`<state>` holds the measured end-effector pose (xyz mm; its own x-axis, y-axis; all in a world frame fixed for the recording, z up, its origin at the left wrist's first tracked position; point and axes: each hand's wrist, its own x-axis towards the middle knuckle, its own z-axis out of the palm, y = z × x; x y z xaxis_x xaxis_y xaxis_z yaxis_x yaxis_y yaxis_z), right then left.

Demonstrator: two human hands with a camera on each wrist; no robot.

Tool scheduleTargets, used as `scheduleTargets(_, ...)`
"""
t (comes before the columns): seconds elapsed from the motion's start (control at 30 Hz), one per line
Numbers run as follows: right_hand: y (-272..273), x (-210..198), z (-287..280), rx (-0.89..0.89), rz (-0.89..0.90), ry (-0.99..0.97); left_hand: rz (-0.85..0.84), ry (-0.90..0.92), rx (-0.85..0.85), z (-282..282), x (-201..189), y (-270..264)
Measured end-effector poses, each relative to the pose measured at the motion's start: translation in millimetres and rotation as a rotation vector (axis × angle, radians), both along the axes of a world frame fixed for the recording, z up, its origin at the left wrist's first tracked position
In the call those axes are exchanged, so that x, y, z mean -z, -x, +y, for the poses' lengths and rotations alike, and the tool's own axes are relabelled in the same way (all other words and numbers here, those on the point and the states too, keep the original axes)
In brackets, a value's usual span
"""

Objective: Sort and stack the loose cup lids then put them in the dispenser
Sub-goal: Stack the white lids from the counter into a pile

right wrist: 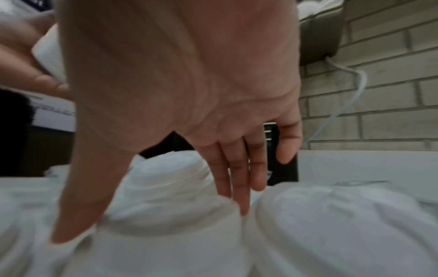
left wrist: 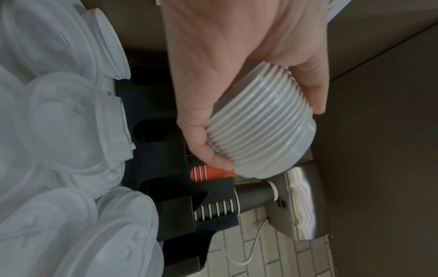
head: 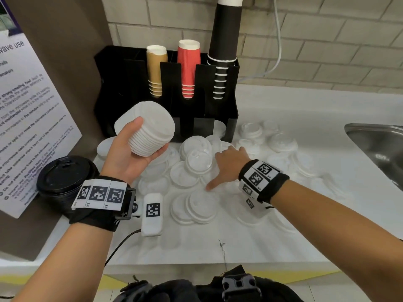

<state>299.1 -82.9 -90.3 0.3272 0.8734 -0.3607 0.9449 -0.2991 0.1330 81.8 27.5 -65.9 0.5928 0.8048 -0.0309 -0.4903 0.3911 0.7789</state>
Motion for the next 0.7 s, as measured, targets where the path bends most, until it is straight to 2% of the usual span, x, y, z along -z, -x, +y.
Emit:
scheduleTargets(0.27,-0.7,-15.4,4.4,-0.038,0.103,-0.011,0.006,0.034,0.002,-0.1,2.1,3.3)
scheduleTargets(0.4,-19.1,-26.9,2.2,0.049,0.214,-0.052,0.027,0.058,0.019,-2.4,5.3,-1.3)
scheduleTargets(0.57,-38.0,-37.7,-3.7,0.119,0.424,-0.246,0.044,0.092,0.046,-5.9,7.4,-7.6)
scheduleTargets(0.7,-42.0,-47.6,-9.9,0.180,0.760,-0.523,0.056,0.108,0.090,-11.5,9.8,-13.2)
